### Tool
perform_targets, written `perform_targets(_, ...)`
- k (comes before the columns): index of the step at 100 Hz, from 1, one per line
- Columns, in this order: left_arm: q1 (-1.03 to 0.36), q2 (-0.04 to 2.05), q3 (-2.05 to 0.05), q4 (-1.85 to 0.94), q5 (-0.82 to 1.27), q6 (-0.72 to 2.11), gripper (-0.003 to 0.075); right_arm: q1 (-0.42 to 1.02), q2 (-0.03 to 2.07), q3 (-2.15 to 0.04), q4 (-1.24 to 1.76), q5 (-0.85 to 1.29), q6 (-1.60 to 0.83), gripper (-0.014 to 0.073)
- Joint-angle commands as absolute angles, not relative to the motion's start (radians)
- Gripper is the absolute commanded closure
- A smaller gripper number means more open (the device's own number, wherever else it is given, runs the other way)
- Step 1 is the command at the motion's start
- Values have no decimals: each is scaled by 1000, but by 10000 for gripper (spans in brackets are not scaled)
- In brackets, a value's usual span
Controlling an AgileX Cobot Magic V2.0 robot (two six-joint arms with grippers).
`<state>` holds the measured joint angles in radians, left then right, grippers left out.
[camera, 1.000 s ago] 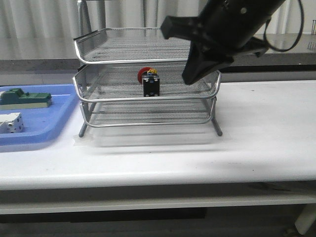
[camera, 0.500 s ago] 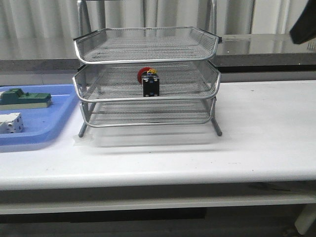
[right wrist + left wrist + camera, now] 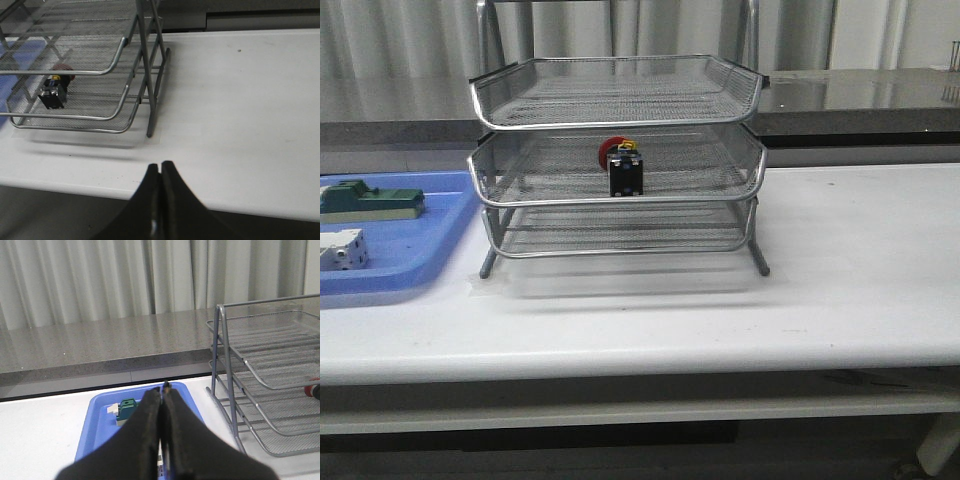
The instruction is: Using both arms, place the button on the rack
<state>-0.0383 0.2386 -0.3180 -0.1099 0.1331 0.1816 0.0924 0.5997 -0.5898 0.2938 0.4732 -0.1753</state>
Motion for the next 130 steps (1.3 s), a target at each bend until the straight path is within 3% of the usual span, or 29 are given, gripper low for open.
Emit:
perform_targets(1, -39, 248, -344, -121, 45, 171, 741, 86, 549, -606, 296, 425, -183, 651)
perform_targets(77, -39, 248, -344, -121, 45, 171, 741, 86, 515, -586, 279, 414, -183, 651)
perform_targets(130, -39, 248, -344, -121, 45, 171, 741, 86, 185, -224, 12, 127, 32, 651)
